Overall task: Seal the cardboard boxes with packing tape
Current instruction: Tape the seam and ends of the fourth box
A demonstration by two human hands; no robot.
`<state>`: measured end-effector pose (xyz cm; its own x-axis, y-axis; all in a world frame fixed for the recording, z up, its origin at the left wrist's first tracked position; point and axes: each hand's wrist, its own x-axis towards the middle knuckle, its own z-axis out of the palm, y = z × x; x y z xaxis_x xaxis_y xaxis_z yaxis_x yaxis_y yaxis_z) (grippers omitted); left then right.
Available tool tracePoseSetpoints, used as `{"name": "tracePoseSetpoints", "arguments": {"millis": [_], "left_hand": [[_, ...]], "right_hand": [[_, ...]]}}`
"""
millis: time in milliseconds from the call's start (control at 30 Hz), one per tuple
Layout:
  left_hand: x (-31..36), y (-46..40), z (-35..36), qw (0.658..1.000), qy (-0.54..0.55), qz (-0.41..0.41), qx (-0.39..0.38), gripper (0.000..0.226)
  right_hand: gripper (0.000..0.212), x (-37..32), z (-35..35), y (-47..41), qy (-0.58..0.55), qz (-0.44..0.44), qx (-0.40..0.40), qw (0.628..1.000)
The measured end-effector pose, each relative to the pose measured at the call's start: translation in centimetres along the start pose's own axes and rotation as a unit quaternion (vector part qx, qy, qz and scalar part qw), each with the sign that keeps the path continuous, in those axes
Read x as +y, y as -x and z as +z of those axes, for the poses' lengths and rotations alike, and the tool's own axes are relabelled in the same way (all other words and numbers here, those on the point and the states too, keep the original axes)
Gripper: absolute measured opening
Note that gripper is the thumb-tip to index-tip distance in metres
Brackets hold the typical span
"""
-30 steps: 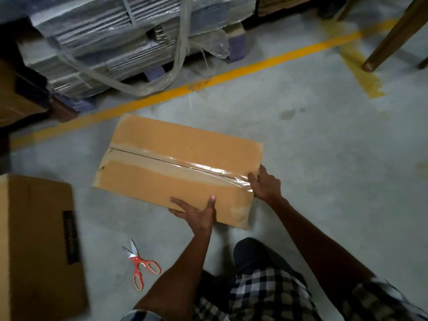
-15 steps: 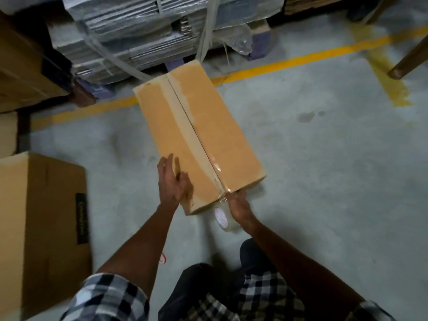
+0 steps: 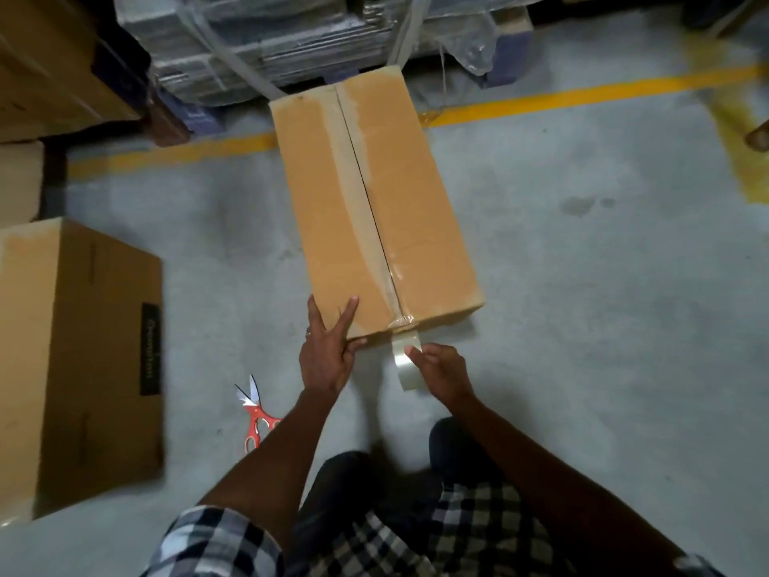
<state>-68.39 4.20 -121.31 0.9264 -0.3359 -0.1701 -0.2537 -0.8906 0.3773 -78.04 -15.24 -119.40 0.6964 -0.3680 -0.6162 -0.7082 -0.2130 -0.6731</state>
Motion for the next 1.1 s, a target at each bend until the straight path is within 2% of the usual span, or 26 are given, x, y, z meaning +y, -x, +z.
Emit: {"name": "tracePoseSetpoints", "arguments": {"millis": [67, 133, 167, 233, 300, 367, 467, 567, 600, 700, 767, 833, 933, 1100], "left_hand": [[-0.9, -1.2, -0.6, 0.999, -0.040, 0.009, 0.005, 0.075], [-0.9, -1.1, -0.6, 0.999, -0.016, -0.002, 0.049, 0.078], [-0.5, -0.5, -0.1, 0.995, 0.039, -0.028, 0.090, 0.079], [1.5, 2.0, 1.5, 0.960, 0.193, -0.129, 0.155, 0.082], [4.4, 5.1, 2.8, 0.921, 0.314, -0.202, 0.110, 0.079], [6.1, 7.0, 3.6, 0.901, 0.376, -0.212, 0.036, 0.075], [5.9, 6.7, 4.0, 0.901, 0.393, -0.184, 0.009, 0.076], [5.2, 4.9, 4.5, 0.930, 0.352, -0.094, -0.047, 0.064], [5.0, 4.5, 4.6, 0.926, 0.358, -0.093, -0.073, 0.063], [5.2, 4.1, 5.3, 0.887, 0.423, -0.143, -0.119, 0.050], [5.4, 4.3, 5.9, 0.875, 0.443, -0.158, -0.115, 0.030], [5.2, 4.5, 6.6, 0.869, 0.457, -0.151, -0.114, 0.022], [4.5, 5.2, 8.3, 0.859, 0.474, -0.154, -0.117, 0.029], [4.4, 6.1, 10.2, 0.854, 0.496, -0.141, -0.073, 0.019]], "right_hand": [[0.054, -0.8, 1.5, -0.4, -0.020, 0.005, 0.013, 1.000], [0.053, -0.9, 2.7, -0.8, -0.037, 0.016, 0.030, 0.999], [0.053, -0.8, 3.0, -1.0, -0.043, 0.025, 0.035, 0.998], [0.053, -0.5, 3.3, -1.1, -0.044, 0.029, 0.035, 0.998], [0.052, -0.2, 3.2, -1.1, -0.035, 0.021, 0.030, 0.999], [0.041, 0.4, 3.2, -1.0, -0.025, 0.013, 0.012, 1.000], [0.019, 1.9, 3.4, -0.2, -0.060, -0.052, -0.008, 0.997], [0.020, 2.9, 3.2, 0.1, -0.071, -0.076, -0.018, 0.994], [0.022, 2.9, 3.1, -0.1, -0.071, -0.071, -0.020, 0.995], [0.029, 3.0, 3.1, -0.7, -0.047, -0.068, -0.028, 0.996], [0.024, 3.3, 3.0, -1.0, -0.034, -0.051, -0.036, 0.997], [0.027, 3.6, 3.0, -1.2, -0.019, -0.037, -0.032, 0.999], [0.032, 4.8, 3.4, -1.2, 0.001, -0.041, -0.015, 0.999], [0.040, 6.0, 3.2, -0.9, 0.079, -0.080, 0.013, 0.994]]}}
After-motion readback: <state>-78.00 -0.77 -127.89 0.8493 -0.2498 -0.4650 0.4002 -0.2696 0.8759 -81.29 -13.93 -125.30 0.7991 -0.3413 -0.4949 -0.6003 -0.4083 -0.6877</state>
